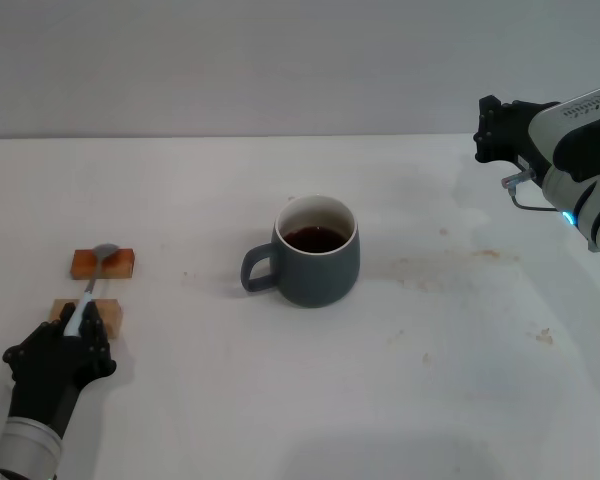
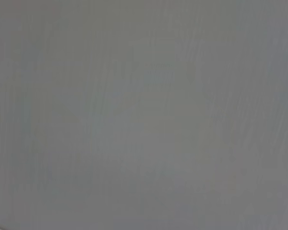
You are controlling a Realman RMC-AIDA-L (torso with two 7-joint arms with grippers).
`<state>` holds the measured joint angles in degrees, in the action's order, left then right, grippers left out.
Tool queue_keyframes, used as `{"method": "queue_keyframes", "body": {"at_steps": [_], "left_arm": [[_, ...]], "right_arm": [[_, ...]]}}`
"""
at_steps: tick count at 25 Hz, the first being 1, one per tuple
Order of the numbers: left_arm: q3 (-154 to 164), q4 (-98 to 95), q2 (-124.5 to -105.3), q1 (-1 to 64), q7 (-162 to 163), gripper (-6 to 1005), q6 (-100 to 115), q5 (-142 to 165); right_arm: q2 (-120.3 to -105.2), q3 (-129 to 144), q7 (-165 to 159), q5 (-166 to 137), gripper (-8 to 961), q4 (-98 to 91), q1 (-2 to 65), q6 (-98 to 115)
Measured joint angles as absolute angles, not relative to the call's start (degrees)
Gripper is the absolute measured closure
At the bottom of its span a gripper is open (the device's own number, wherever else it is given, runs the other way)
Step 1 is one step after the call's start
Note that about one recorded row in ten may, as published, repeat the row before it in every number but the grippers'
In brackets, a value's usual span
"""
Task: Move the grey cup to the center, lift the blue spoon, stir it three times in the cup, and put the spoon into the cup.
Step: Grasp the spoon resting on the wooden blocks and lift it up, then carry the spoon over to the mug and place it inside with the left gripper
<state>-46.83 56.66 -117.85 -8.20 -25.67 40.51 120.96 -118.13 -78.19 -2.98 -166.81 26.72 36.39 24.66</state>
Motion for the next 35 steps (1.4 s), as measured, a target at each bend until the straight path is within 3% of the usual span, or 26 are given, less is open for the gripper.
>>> {"method": "queue_keyframes", "body": {"at_steps": [22,29,35], "left_arm": [[-49.4,67.8,-115.87,-12.0,-30.4,817,33.8,121.5],[-53.2,77.3,-113.89,-14.3,-32.4,817,23.9,121.5],[-62.1,89.6,-113.89,-17.4,-36.8,817,5.6,121.5]], "right_arm": [[-118.21,-78.9,-3.0,-167.0,954,26.7,36.3,24.0],[-118.21,-78.9,-3.0,-167.1,954,26.4,36.3,24.0],[-118.21,-78.9,-3.0,-167.0,954,26.4,36.4,24.0]]}}
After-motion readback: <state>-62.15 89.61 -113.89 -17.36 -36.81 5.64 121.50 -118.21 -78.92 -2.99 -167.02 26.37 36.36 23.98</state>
